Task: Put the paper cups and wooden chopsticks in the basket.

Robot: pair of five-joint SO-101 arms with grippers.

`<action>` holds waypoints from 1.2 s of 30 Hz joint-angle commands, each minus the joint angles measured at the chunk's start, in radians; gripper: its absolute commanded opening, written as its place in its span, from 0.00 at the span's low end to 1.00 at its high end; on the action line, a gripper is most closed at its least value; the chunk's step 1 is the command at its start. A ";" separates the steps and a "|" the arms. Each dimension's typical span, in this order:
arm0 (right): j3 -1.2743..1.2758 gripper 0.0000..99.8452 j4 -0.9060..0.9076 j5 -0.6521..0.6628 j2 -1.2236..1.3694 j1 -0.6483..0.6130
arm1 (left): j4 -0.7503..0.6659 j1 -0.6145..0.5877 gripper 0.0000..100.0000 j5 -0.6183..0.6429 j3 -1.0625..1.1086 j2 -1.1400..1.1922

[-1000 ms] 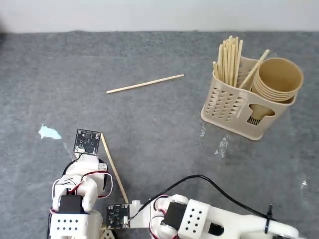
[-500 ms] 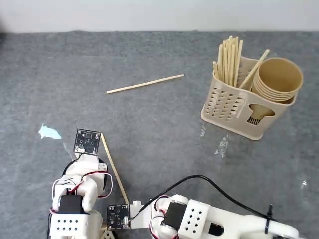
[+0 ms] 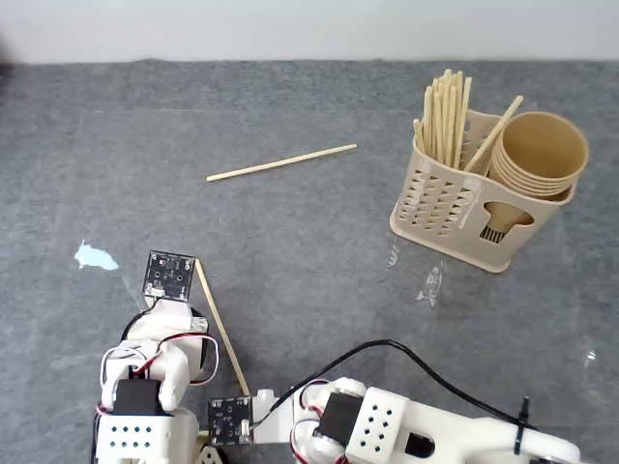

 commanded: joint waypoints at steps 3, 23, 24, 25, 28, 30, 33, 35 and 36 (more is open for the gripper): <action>-0.011 0.01 0.013 0.115 -0.019 0.147 | -0.015 -0.002 0.01 -0.005 -0.007 -0.009; -0.132 0.01 0.015 0.347 -0.019 0.653 | -0.015 -0.002 0.01 -0.005 -0.007 -0.009; -0.132 0.01 0.015 0.347 -0.019 0.676 | -0.015 -0.002 0.01 -0.005 -0.007 -0.009; -0.132 0.01 0.015 0.347 -0.019 0.702 | -0.015 -0.002 0.01 -0.005 -0.007 -0.009; -0.149 0.01 0.013 0.344 -0.019 0.783 | -0.015 -0.002 0.01 -0.005 -0.007 -0.009; -0.172 0.01 0.013 0.341 -0.019 0.846 | -0.015 -0.002 0.01 -0.005 -0.007 -0.009; -0.224 0.01 0.012 0.339 -0.019 0.931 | -0.015 -0.002 0.01 -0.005 -0.007 -0.009; -0.275 0.01 0.008 0.319 -0.019 0.967 | -0.015 -0.002 0.01 -0.005 -0.007 -0.009; -0.301 0.01 0.002 0.288 -0.019 0.981 | -0.015 -0.002 0.01 -0.005 -0.007 -0.009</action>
